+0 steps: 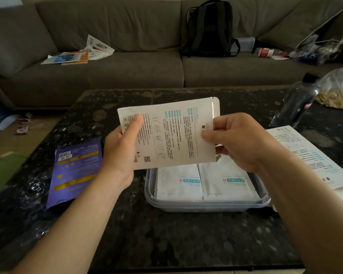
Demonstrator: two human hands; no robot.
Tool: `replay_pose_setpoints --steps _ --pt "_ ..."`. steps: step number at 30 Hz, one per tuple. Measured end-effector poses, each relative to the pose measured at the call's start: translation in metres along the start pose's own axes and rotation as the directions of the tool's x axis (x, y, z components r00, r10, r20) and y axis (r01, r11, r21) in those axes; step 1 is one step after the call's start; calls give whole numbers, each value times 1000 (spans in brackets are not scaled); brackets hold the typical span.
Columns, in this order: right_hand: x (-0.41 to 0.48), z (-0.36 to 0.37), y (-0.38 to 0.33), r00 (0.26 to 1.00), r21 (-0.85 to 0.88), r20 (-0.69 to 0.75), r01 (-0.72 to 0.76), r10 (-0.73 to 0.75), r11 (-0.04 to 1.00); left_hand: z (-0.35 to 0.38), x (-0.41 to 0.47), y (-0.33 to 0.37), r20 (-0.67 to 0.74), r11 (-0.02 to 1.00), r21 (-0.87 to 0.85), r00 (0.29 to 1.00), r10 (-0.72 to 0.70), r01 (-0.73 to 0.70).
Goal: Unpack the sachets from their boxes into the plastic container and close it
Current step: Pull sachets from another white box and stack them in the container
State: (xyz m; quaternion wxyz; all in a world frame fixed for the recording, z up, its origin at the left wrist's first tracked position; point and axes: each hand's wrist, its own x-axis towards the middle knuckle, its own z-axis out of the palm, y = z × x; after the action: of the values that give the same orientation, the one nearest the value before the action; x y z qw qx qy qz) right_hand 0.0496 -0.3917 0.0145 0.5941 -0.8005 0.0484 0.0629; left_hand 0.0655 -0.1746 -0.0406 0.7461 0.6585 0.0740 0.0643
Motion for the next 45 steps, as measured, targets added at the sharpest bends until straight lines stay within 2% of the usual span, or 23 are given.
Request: replay_pose_setpoints --steps 10,13,21,27,30,35,40,43,45 --pt "-2 -6 -2 999 191 -31 30 -24 981 -1 0 4 -47 995 -17 993 -104 103" --pt "-1 -9 -2 1000 248 8 28 -31 968 -2 1 4 -54 991 -34 990 -130 128" --pt "0 -26 -3 990 248 -67 133 -120 960 -8 6 3 -122 981 -92 976 -180 170" --pt "3 -27 4 996 298 32 75 -89 951 -9 8 1 -157 979 -110 970 -187 171" --pt "4 -26 5 998 319 -18 65 -62 946 -9 8 1 -176 979 -120 967 -186 166" --pt "8 -37 8 992 448 -87 118 -88 886 -16 12 2 -265 969 -195 942 -204 154" --pt "5 -50 10 983 466 -116 179 -141 866 -19 13 4 -323 957 -267 925 -203 117" --pt "-1 -57 10 975 510 -40 209 -219 834 -20 14 6 -341 946 -307 916 -213 106" --pt "-5 -59 9 967 443 33 211 -251 871 -20 14 7 -353 942 -321 911 -213 96"
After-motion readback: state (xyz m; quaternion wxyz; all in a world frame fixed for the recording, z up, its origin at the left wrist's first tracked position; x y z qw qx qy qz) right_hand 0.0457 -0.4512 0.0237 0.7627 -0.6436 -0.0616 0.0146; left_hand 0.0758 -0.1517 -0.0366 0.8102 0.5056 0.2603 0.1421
